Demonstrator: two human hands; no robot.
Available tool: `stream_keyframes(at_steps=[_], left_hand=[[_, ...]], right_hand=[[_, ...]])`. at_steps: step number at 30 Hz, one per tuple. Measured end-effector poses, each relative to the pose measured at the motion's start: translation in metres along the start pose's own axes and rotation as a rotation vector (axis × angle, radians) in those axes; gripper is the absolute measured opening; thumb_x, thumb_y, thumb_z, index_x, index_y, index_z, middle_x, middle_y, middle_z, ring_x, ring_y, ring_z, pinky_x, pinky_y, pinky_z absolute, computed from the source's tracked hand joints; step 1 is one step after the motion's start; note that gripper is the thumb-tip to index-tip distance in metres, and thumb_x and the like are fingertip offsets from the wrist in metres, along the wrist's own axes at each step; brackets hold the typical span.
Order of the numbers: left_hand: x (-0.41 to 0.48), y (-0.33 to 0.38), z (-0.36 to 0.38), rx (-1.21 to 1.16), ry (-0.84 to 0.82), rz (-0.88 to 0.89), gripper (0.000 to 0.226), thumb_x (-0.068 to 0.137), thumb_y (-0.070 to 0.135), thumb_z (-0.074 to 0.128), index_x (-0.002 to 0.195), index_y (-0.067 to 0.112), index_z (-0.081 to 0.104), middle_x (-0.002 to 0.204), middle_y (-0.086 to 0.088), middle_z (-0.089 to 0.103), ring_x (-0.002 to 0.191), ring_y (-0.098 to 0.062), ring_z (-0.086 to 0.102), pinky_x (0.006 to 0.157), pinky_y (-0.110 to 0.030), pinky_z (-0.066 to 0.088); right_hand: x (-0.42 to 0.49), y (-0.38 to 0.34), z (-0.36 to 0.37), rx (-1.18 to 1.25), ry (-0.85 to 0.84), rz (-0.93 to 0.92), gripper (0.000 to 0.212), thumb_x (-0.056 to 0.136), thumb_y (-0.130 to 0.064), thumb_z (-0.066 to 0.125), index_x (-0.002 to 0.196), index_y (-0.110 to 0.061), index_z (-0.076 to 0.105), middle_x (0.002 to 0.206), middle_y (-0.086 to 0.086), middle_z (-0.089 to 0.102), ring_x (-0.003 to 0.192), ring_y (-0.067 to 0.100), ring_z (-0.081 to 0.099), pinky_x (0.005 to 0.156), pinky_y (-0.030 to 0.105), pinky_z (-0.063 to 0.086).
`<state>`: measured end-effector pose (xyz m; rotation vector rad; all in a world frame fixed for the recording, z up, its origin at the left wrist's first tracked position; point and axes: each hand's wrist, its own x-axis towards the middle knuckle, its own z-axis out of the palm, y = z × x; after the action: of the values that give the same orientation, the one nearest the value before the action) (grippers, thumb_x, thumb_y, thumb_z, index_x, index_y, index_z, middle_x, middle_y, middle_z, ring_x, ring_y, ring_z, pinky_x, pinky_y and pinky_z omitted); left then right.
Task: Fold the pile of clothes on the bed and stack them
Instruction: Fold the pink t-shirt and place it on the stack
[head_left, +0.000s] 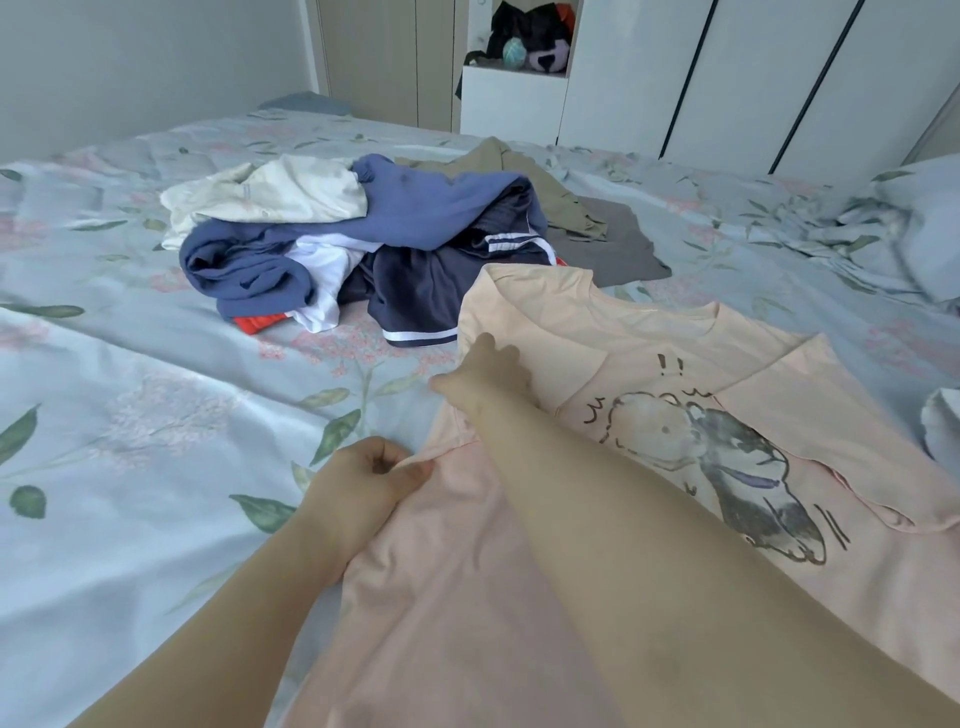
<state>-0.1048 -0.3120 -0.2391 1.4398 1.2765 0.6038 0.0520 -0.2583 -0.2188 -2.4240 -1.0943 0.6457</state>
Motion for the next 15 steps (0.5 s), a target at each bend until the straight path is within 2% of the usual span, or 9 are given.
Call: stream_keyframes(at_steps=[2,4,5,7,8,10,11,13,15], left_hand=[[-0.005,0.003,0.000,-0.003,-0.027,-0.010,0.018,0.083,0.024,0.071,0.074,0.012,0.062,0.068,0.000,0.061,0.065,-0.017,0.056,0.066,-0.030,0.046],[-0.009,0.006,0.000,-0.012,-0.062,-0.019,0.017,0.083,0.025,0.071,0.079,0.010,0.065,0.071,-0.005,0.063,0.066,-0.018,0.058,0.067,-0.033,0.047],[-0.012,0.009,-0.001,-0.021,-0.084,-0.025,0.015,0.084,0.024,0.070,0.083,0.009,0.067,0.076,-0.010,0.066,0.069,-0.020,0.060,0.068,-0.034,0.049],[-0.015,0.017,0.000,-0.028,-0.134,-0.033,0.009,0.087,0.020,0.066,0.091,0.014,0.071,0.089,-0.012,0.072,0.075,-0.023,0.065,0.074,-0.034,0.052],[-0.017,0.022,0.002,-0.031,-0.163,-0.028,0.010,0.089,0.018,0.064,0.095,0.017,0.071,0.093,-0.010,0.073,0.080,-0.023,0.068,0.080,-0.035,0.053],[-0.020,0.034,0.011,-0.051,-0.245,0.005,0.019,0.091,0.015,0.060,0.102,0.024,0.071,0.099,-0.002,0.074,0.092,-0.023,0.069,0.089,-0.039,0.054],[-0.022,0.042,0.018,-0.057,-0.296,0.030,0.023,0.092,0.014,0.058,0.106,0.027,0.071,0.101,0.002,0.073,0.096,-0.021,0.069,0.091,-0.039,0.053],[-0.025,0.059,0.037,-0.052,-0.391,0.071,0.027,0.093,0.012,0.056,0.111,0.028,0.069,0.105,0.004,0.072,0.099,-0.018,0.068,0.092,-0.035,0.052],[-0.030,0.076,0.060,-0.071,-0.465,0.085,0.029,0.094,0.011,0.054,0.116,0.026,0.067,0.108,0.003,0.072,0.100,-0.017,0.068,0.090,-0.029,0.053]], right_hand=[[0.003,0.002,0.001,0.006,0.027,-0.018,0.045,0.090,-0.020,0.050,0.133,-0.015,0.036,0.132,0.008,0.038,0.122,0.033,0.042,0.096,0.046,0.042],[0.005,0.005,-0.002,0.171,0.032,-0.008,0.034,0.089,-0.008,0.041,0.123,-0.012,0.042,0.119,0.010,0.054,0.107,0.031,0.057,0.089,0.043,0.049],[0.006,0.006,-0.006,0.321,0.024,0.003,0.029,0.089,-0.005,0.038,0.116,-0.012,0.043,0.099,0.013,0.064,0.085,0.028,0.066,0.077,0.037,0.055],[0.005,0.012,-0.018,0.583,-0.021,0.062,0.024,0.091,-0.002,0.033,0.110,-0.012,0.043,0.051,0.010,0.060,0.039,0.017,0.059,0.045,0.019,0.049],[0.006,0.017,-0.026,0.676,-0.041,0.083,0.019,0.093,-0.002,0.033,0.105,-0.011,0.046,0.047,0.007,0.054,0.031,0.014,0.052,0.040,0.017,0.043],[0.007,0.031,-0.041,0.874,-0.101,0.105,0.017,0.096,-0.005,0.036,0.084,-0.009,0.048,0.065,0.005,0.049,0.047,0.015,0.051,0.050,0.023,0.044],[0.007,0.039,-0.048,0.993,-0.135,0.117,0.020,0.097,-0.006,0.036,0.082,-0.008,0.049,0.071,0.005,0.047,0.056,0.017,0.051,0.056,0.026,0.045],[0.010,0.057,-0.063,1.144,-0.152,0.150,0.022,0.098,-0.011,0.037,0.104,0.000,0.055,0.079,0.010,0.052,0.074,0.026,0.054,0.073,0.035,0.049],[0.009,0.073,-0.084,1.201,-0.095,0.207,0.029,0.099,-0.016,0.039,0.118,-0.001,0.055,0.096,0.016,0.060,0.097,0.030,0.056,0.091,0.041,0.046]])
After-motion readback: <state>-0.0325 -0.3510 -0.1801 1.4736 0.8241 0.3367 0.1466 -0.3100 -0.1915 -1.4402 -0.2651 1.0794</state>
